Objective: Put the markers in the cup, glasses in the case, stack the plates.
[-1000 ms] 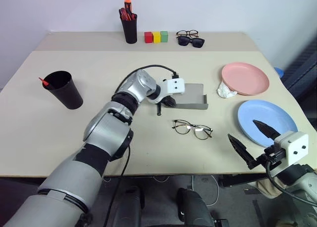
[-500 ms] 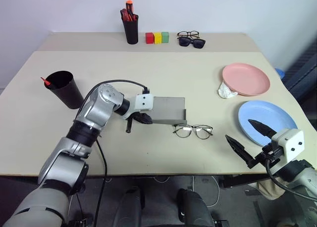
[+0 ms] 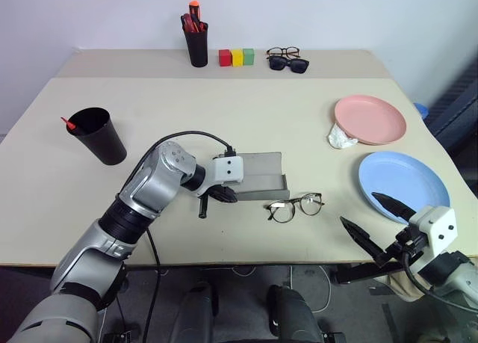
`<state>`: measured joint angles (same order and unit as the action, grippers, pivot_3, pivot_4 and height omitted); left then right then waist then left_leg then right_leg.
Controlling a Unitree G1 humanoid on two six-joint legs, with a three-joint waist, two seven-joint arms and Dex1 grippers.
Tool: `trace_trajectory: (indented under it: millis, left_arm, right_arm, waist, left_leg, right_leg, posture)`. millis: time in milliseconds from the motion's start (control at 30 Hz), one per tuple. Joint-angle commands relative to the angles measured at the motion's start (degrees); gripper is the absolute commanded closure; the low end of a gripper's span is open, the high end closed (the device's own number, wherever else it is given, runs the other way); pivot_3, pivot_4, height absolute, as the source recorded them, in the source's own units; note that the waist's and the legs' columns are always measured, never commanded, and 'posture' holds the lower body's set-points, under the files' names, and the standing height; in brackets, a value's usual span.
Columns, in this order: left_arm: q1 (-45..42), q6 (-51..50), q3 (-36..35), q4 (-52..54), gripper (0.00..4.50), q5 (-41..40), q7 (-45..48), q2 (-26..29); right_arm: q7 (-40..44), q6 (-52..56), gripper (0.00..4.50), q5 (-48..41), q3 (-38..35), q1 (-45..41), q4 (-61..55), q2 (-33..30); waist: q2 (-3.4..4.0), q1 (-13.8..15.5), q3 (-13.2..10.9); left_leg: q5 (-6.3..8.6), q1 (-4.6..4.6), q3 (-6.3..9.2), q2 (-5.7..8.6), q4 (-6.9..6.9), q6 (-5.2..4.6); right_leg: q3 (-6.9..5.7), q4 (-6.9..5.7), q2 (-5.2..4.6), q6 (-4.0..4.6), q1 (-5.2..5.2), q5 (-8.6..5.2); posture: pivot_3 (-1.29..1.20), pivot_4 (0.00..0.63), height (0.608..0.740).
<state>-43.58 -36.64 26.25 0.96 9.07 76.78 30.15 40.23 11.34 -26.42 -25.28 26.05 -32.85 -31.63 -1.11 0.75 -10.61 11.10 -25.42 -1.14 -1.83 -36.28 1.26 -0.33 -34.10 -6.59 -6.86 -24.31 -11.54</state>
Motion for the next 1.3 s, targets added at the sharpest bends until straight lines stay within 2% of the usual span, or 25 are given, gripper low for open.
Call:
trace_trajectory:
  millis: [33,233,400,500,700,833,900,967,1067,1300]
  left_arm:
    - [-1.7,2.1,0.4,-0.1,3.56,-1.1,-0.5,0.4]
    - [-2.2,2.7,0.2,-0.5,0.61,-2.1,-1.8,-0.4]
    - [-2.4,0.4,-1.5,2.4,0.61,-4.1,-2.0,0.5]
    - [-1.3,0.0,-3.5,5.5,0.61,-5.3,-2.5,3.2]
    - [8.6,7.4,-10.1,11.8,0.61,-6.6,-7.7,10.1]
    - [19.6,15.9,-16.0,14.8,0.61,-8.7,-10.5,14.2]
    - [25.8,23.9,-19.5,15.9,0.61,-10.4,-11.7,15.0]
    - [31.3,24.3,-21.4,18.1,0.61,-11.5,-12.8,15.7]
    - [36.5,23.9,-20.6,20.0,0.61,-9.3,-14.6,17.1]
    - [44.6,23.2,-21.1,25.2,0.61,-7.9,-19.0,18.4]
  right_arm:
    - [0.1,-1.3,0.00,0.4,-1.0,-0.2,-0.3,-0.6]
    - [-0.7,-1.1,0.00,3.6,-0.5,-1.0,-0.8,-1.8]
    - [-2.8,0.1,0.00,12.5,1.8,-2.4,-2.0,-6.1]
    - [-3.3,3.3,0.00,17.5,4.9,-5.3,-3.3,-10.3]
    - [-0.7,12.7,0.00,27.0,15.6,-16.0,-6.1,-21.9]
    - [4.5,21.7,0.00,25.2,22.7,-26.9,-6.9,-26.0]
    - [6.5,28.1,0.00,23.1,25.4,-32.7,-6.9,-26.1]
    - [9.0,32.1,0.00,20.8,27.8,-38.3,-6.2,-26.0]
    - [12.1,34.1,0.00,20.1,31.7,-44.3,-3.3,-26.5]
    - [18.5,32.7,0.00,19.8,37.7,-49.5,1.5,-28.2]
  waist:
    - [0.00,0.0,0.0]
    - [0.00,0.0,0.0]
    - [0.00,0.0,0.0]
    - [0.02,-0.3,0.0]
    - [0.16,-0.5,0.1]
    - [0.12,-0.2,0.0]
    - [0.09,-0.2,0.0]
    - [0.07,0.0,0.0]
    - [0.06,0.0,0.0]
    - [0.10,-0.3,0.1]
  left_leg:
    - [0.00,0.00,0.00,0.00,0.00,0.00]
    - [0.00,-0.01,0.00,0.00,-0.01,0.00]
    - [0.00,-0.01,0.00,0.01,-0.01,0.00]
    - [0.00,0.00,0.00,0.00,-0.01,0.00]
    - [-0.01,0.04,0.00,-0.01,0.03,0.00]
    - [-0.01,0.00,-0.01,-0.01,-0.01,0.00]
    - [-0.01,-0.01,-0.01,-0.01,-0.02,0.00]
    - [0.00,-0.01,-0.04,0.00,0.00,0.01]
    - [0.00,-0.02,-0.08,0.00,-0.02,0.02]
    - [0.01,-0.01,-0.19,-0.01,0.06,0.03]
  right_leg:
    - [0.00,0.00,0.00,0.00,0.00,0.00]
    - [0.00,0.00,0.00,0.00,0.00,0.00]
    - [0.00,0.00,0.00,0.00,0.00,0.00]
    - [0.01,-0.03,0.00,0.00,-0.02,0.00]
    - [0.03,-0.07,0.01,0.00,-0.05,-0.01]
    - [0.03,-0.06,0.01,0.01,-0.08,0.00]
    - [0.03,-0.05,-0.01,0.01,-0.08,0.00]
    - [0.03,-0.02,-0.08,0.02,-0.08,0.00]
    - [0.03,0.01,-0.12,0.02,-0.08,0.00]
    - [0.02,0.06,-0.18,0.02,-0.12,0.00]
  posture:
    - [0.00,0.150,0.740]
    - [0.00,0.150,0.740]
    - [0.00,0.150,0.740]
    - [0.00,0.150,0.740]
    - [0.00,0.150,0.740]
    - [0.00,0.150,0.740]
    - [0.00,0.150,0.740]
    - [0.00,0.150,0.740]
    - [0.00,0.150,0.740]
    - [0.00,0.150,0.740]
